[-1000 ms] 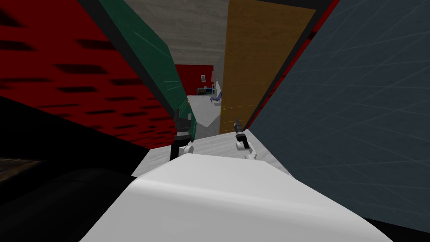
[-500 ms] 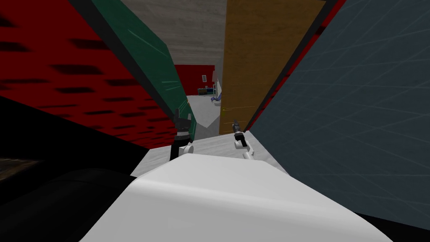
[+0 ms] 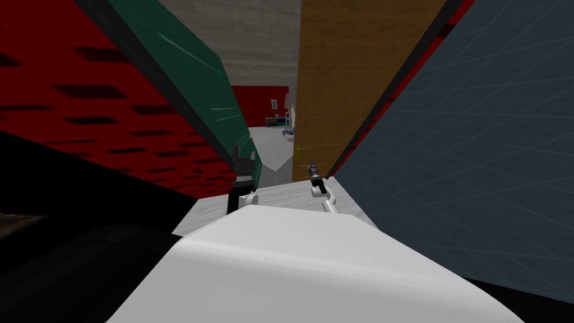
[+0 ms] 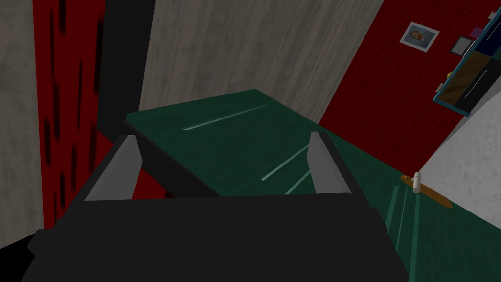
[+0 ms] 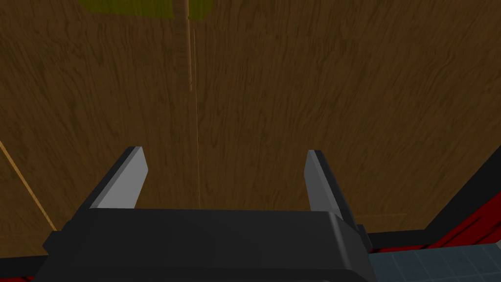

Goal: Push the door open

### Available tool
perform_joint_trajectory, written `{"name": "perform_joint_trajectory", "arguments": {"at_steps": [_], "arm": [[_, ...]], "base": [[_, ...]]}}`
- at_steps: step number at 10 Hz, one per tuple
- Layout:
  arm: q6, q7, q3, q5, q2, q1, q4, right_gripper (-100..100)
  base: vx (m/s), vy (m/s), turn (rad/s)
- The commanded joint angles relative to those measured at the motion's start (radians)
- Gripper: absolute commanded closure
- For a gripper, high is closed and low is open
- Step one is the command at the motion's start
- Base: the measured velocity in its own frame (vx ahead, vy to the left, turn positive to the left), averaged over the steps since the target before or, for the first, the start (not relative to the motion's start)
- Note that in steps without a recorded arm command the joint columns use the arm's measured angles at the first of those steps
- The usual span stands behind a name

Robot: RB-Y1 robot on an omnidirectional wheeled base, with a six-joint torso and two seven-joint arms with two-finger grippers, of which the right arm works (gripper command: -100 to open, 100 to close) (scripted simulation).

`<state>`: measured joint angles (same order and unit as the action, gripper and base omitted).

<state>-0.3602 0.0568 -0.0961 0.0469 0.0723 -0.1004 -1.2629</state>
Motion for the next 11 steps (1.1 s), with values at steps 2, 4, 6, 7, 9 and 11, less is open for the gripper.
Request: {"name": "perform_joint_trajectory", "arguments": {"at_steps": [2,4,6,7,9,11], "arm": [[0.010,0.011,-0.005,-0.002,-0.009,-0.039,0.063,-100],[0.015,0.019,-0.008,-0.004,-0.016,-0.068,0.112,-100],[0.020,0.025,-0.011,-0.006,-0.022,-0.092,0.152,-100],[0.021,0.028,-0.012,-0.007,-0.025,-0.100,0.165,-100],[0.026,0.035,-0.016,-0.008,-0.033,-0.125,0.206,-100],[0.030,0.041,-0.018,-0.010,-0.042,-0.148,0.245,-100]], "base": [[0.096,-0.086,0.053],[0.121,-0.102,0.054],[0.133,-0.076,0.047],[0.114,-0.067,0.033],[0.100,-0.070,0.037],[0.123,-0.092,0.045]]}}
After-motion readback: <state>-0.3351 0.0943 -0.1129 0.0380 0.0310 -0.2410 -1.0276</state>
